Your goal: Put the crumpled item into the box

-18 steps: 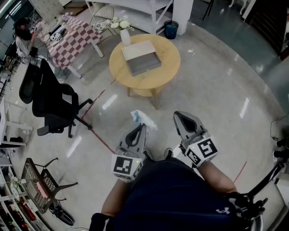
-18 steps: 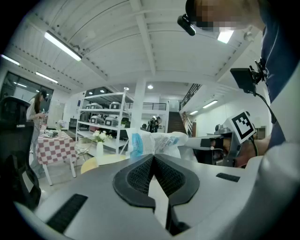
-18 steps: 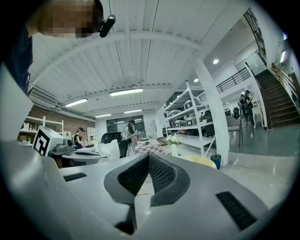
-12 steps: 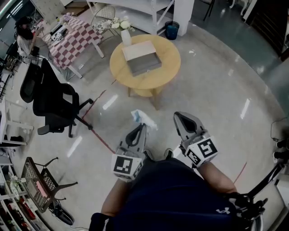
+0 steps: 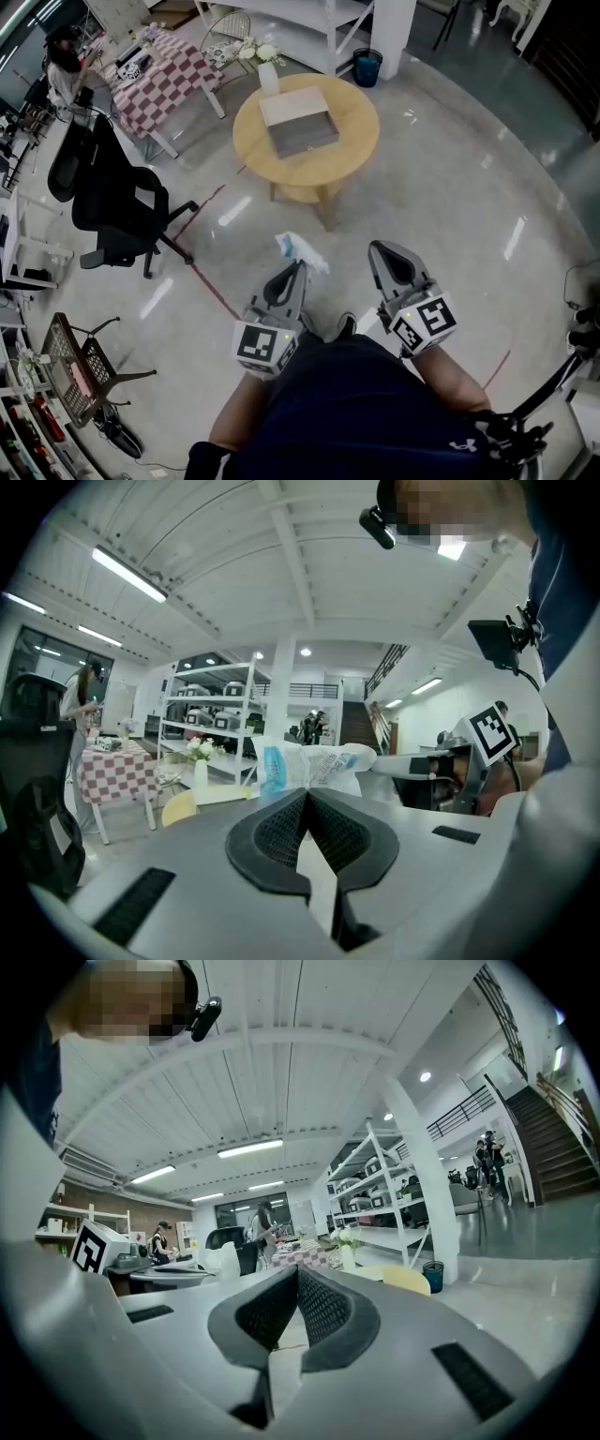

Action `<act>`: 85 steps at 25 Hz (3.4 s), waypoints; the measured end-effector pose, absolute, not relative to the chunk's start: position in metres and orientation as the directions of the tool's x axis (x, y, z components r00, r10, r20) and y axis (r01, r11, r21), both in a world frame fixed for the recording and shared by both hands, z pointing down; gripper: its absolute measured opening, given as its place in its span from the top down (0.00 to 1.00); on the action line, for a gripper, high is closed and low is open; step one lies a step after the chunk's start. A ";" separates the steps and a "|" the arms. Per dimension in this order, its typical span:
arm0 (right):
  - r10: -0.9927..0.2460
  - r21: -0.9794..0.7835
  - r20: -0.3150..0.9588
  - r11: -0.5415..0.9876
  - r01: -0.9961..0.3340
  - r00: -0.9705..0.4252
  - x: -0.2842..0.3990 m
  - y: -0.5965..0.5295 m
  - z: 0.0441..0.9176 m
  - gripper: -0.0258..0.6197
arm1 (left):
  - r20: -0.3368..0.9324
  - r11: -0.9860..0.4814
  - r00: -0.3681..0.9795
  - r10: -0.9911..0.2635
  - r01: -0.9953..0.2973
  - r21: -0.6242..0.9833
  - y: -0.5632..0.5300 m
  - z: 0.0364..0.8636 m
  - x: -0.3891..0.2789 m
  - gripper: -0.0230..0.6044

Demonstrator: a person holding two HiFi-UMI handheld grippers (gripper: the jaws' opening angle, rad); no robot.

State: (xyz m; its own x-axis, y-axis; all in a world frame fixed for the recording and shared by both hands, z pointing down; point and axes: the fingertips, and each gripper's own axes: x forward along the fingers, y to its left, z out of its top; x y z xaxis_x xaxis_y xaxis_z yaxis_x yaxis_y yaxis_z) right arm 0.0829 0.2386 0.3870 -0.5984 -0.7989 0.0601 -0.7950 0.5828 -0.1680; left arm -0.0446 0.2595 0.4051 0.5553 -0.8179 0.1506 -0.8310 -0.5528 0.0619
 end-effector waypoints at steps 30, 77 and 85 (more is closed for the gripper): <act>-0.838 -0.065 0.039 0.541 -0.838 -0.544 0.103 0.105 0.382 0.96 | 0.117 -0.497 0.495 -0.861 -0.868 0.011 0.117 0.400 -0.070 0.94; -0.749 -0.145 0.060 0.647 -0.748 -0.660 0.051 -0.185 0.374 0.96 | 0.326 -0.450 0.392 -0.860 -0.884 -0.127 -0.167 0.442 -0.120 0.94; -0.786 -0.187 0.107 0.586 -0.788 -0.609 0.054 -0.202 0.395 0.96 | 0.467 -0.586 0.441 -0.767 -0.778 -0.228 -0.202 0.480 -0.114 0.94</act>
State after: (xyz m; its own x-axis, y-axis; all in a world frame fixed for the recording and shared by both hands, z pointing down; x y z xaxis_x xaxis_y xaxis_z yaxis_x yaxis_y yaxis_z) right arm 0.0541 -0.2018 0.3952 -0.6093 -0.7857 0.1066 -0.7884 0.5860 -0.1873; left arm -0.1135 -0.2018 0.4799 0.4409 -0.7666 0.4669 -0.7776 -0.5860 -0.2278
